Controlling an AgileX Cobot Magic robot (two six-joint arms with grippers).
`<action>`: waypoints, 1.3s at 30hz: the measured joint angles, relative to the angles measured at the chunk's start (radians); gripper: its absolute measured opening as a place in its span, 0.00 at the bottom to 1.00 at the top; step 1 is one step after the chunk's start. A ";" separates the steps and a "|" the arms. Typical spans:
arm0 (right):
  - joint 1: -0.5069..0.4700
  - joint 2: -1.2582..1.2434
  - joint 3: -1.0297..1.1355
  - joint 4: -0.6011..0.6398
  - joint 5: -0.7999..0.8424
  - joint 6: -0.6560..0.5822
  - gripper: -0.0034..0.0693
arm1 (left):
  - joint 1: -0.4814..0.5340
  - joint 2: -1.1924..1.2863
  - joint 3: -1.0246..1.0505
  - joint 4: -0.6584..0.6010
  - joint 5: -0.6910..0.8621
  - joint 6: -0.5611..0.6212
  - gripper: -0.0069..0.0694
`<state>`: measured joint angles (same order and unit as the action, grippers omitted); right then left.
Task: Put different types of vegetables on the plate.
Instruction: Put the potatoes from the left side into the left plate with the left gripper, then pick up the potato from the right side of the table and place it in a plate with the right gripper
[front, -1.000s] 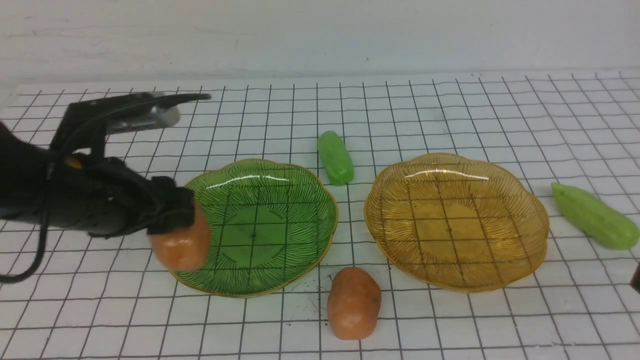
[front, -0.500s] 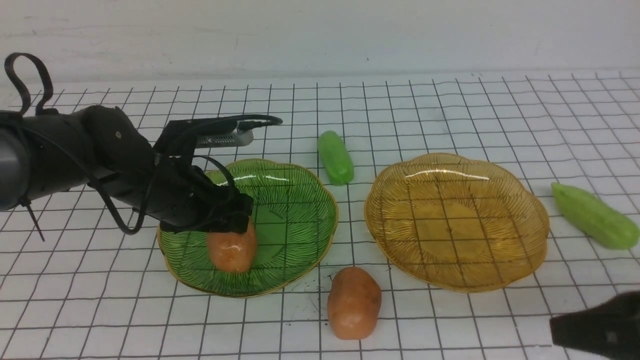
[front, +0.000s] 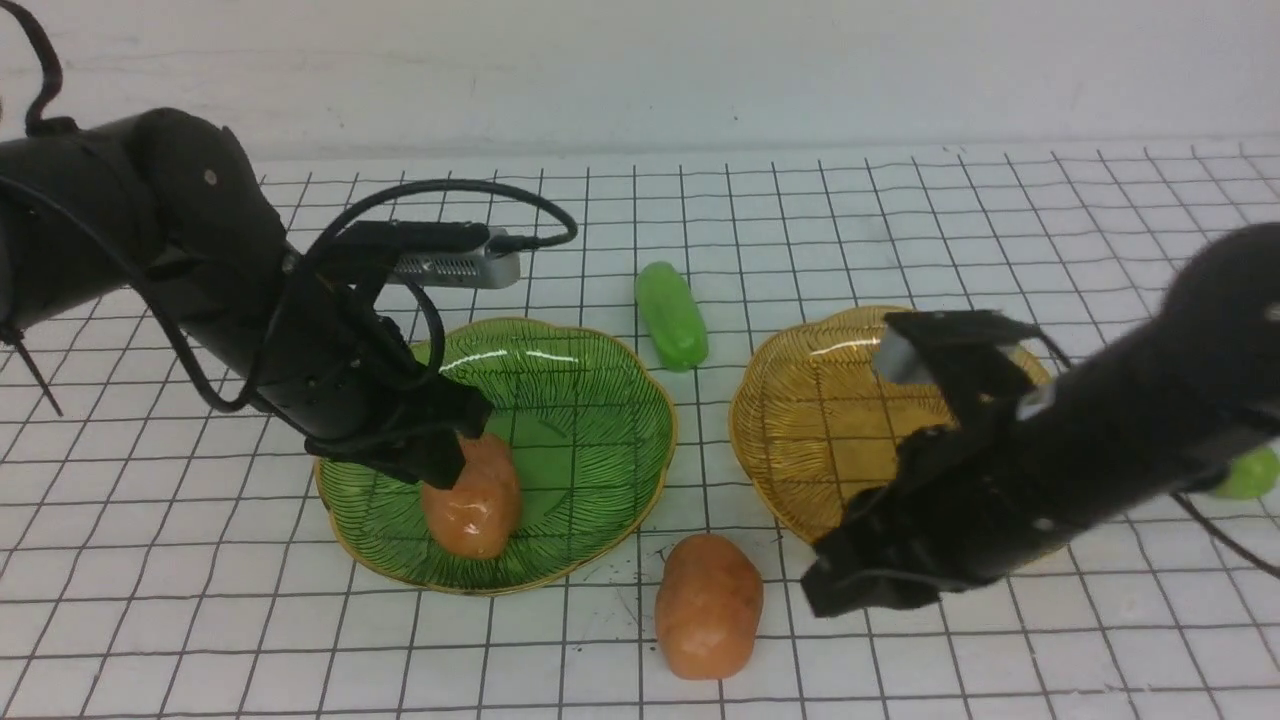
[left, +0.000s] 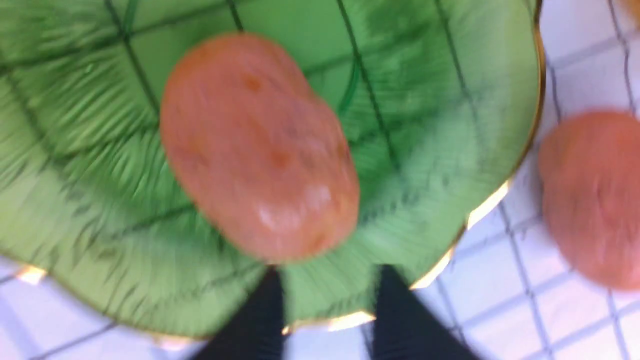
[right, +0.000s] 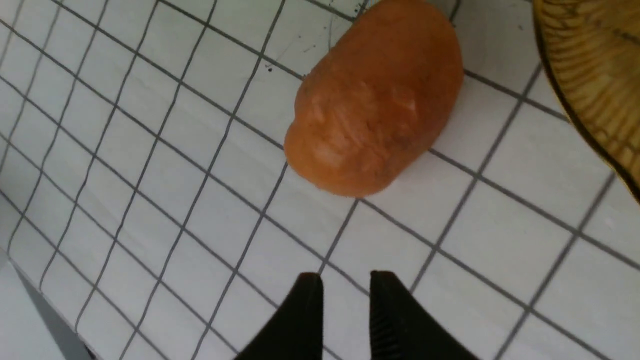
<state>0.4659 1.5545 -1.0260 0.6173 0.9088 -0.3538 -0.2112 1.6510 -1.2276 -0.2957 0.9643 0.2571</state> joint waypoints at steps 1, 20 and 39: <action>0.015 0.058 -0.047 -0.017 0.000 0.050 0.33 | 0.000 -0.028 0.003 0.026 0.012 -0.004 0.15; 0.058 0.394 -0.283 -0.030 0.026 0.214 0.77 | 0.000 -0.470 0.231 0.065 0.023 -0.009 0.08; 0.108 0.399 -0.643 -0.100 0.126 0.220 0.77 | 0.000 -0.483 0.233 0.098 0.070 -0.012 0.08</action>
<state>0.5736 1.9535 -1.6690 0.5177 1.0345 -0.1335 -0.2112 1.1682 -0.9949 -0.1979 1.0340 0.2452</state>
